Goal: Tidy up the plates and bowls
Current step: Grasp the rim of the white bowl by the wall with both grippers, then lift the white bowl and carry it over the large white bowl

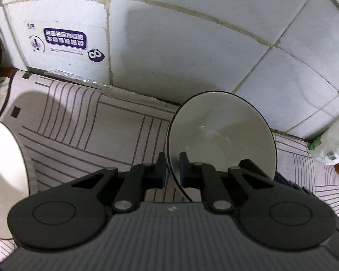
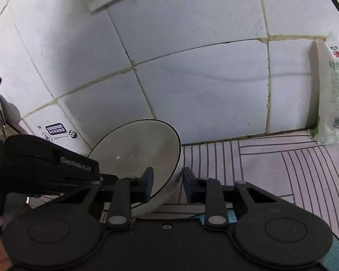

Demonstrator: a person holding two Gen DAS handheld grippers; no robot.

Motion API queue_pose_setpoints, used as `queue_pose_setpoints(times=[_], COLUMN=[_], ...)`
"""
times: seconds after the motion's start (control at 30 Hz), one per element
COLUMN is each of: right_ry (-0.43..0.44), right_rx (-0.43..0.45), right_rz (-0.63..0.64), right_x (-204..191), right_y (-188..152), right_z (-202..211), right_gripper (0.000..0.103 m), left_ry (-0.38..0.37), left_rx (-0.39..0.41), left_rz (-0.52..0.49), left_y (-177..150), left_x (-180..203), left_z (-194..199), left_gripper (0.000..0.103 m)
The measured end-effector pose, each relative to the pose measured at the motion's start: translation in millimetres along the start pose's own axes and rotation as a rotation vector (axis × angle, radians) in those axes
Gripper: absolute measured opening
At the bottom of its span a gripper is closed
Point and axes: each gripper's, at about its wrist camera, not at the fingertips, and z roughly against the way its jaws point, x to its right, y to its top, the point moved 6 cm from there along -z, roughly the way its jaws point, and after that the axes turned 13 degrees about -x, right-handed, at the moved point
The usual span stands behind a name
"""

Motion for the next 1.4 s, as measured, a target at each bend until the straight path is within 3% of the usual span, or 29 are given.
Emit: queue_pose_setpoints(times=[0.37,0.87,1.1,1.4], right_ry=[0.093,0.174,0.242,0.293], right_rx=[0.003,0.019,0.02,-0.012], right_rz=[-0.003,0.045,0.105,0.149], right_x=[-7.4,-33.0,-48.8,-67.6], right_y=[-8.1,-39.2,-52.3,-83.9], right_z=[38.0,117.5,154.5,169.2], right_gripper=[0.029,0.028,0.028,0.028], left_ry=[0.013,0.072,0.064,0.09], left_rx=[0.014,0.06,0.073,0.04], left_rz=[-0.041,-0.16,-0.135,-0.122], left_y=[-13.7,-72.0,-107.6,-143.4], left_x=[4.1,6.7,-10.6,-38.9], left_z=[54.3,139.8,174.6,183.0], left_gripper=[0.01,0.01,0.011,0.011])
